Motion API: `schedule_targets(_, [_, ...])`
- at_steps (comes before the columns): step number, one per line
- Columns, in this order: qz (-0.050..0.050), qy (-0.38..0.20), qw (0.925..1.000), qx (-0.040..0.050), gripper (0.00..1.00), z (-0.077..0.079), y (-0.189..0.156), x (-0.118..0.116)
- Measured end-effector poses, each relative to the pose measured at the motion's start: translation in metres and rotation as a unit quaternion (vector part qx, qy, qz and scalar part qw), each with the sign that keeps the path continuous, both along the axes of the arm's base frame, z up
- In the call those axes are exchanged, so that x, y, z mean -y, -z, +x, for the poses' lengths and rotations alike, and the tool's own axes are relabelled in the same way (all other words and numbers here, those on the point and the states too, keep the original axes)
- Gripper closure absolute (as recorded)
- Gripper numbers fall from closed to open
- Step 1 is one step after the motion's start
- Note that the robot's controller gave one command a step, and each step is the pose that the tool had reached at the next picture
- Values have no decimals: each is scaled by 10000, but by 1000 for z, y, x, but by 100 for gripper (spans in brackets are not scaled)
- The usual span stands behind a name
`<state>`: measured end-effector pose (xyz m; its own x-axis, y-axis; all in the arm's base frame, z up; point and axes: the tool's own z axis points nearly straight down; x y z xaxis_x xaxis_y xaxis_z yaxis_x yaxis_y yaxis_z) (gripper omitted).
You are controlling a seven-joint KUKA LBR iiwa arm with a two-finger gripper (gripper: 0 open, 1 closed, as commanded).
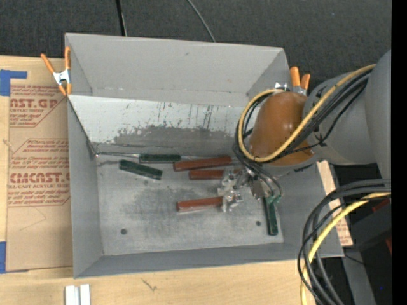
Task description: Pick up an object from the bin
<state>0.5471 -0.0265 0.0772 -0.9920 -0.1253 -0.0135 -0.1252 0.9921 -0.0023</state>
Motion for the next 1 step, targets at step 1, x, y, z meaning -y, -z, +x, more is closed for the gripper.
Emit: schedule_targets(1, [-1, -55, 10000, -40, 100, 9, -147, 13])
